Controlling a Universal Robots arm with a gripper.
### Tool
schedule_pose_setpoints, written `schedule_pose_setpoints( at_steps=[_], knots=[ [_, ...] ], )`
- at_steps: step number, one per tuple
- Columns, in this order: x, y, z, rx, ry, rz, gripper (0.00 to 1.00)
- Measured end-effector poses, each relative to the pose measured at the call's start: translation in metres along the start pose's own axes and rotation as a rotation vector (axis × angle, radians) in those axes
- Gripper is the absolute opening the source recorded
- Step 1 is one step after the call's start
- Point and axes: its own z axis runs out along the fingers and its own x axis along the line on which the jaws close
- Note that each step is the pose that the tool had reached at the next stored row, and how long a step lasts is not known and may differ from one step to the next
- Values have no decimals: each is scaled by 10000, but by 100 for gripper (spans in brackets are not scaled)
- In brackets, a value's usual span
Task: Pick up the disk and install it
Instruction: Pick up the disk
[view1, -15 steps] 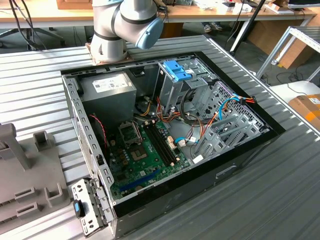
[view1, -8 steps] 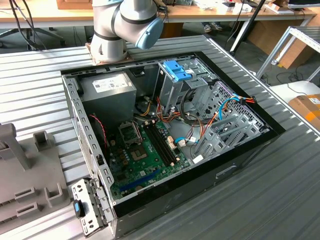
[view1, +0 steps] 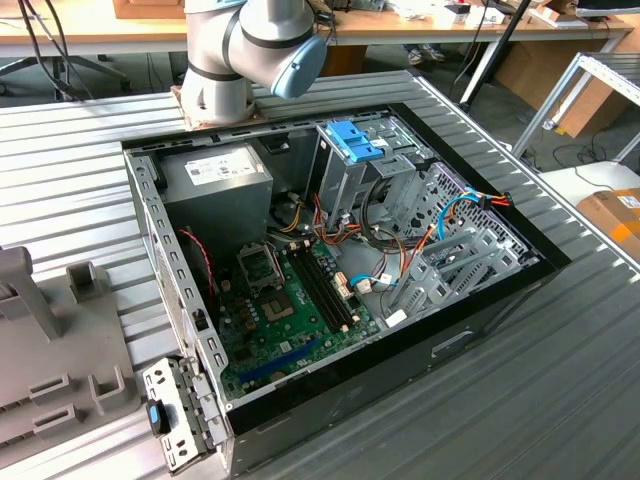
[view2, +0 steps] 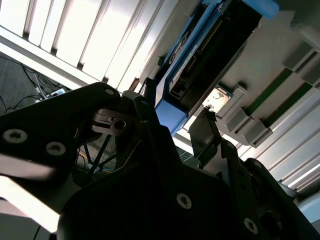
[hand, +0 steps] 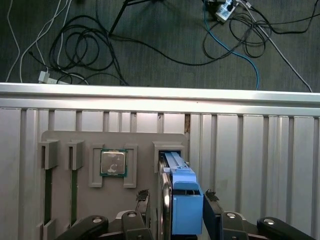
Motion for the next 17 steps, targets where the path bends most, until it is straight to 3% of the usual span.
schedule_pose_setpoints(
  at_steps=[9, 10, 14, 17],
  knots=[
    [-6, 1, -1, -3, 1, 0, 53],
    [-6, 1, -1, -2, 0, 0, 45],
    [-7, 1, -1, -2, 0, 0, 45],
    [-7, 1, -1, -3, 1, 0, 37]
  ],
)
